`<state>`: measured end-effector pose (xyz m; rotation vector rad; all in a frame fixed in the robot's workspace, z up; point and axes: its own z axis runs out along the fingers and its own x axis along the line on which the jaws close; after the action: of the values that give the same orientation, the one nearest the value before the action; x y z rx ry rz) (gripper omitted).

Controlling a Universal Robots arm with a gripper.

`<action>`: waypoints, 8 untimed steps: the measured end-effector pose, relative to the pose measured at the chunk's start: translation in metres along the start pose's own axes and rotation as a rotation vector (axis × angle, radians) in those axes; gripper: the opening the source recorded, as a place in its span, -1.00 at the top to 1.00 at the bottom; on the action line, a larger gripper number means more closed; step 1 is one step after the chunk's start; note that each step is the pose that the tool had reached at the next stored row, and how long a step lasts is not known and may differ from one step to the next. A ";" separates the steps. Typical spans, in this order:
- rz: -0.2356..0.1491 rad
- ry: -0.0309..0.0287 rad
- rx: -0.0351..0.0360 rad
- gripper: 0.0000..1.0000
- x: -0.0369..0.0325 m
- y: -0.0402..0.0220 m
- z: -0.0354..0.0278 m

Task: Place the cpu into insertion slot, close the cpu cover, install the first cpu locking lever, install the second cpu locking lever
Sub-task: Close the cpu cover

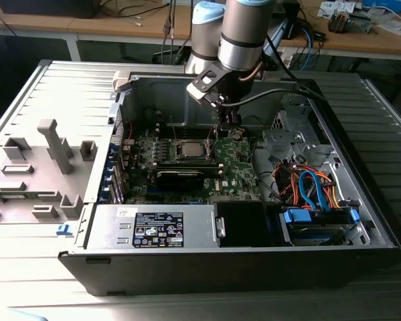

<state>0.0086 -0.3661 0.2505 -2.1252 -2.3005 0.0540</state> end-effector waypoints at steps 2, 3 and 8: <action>0.000 0.0000 0.0000 0.79 0.0001 -0.0010 0.0004; 0.000 0.0000 0.0000 0.79 0.0001 -0.0013 0.0005; 0.000 -0.0001 0.0001 0.79 0.0005 -0.0065 0.0014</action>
<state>0.0020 -0.3661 0.2493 -2.1251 -2.3006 0.0542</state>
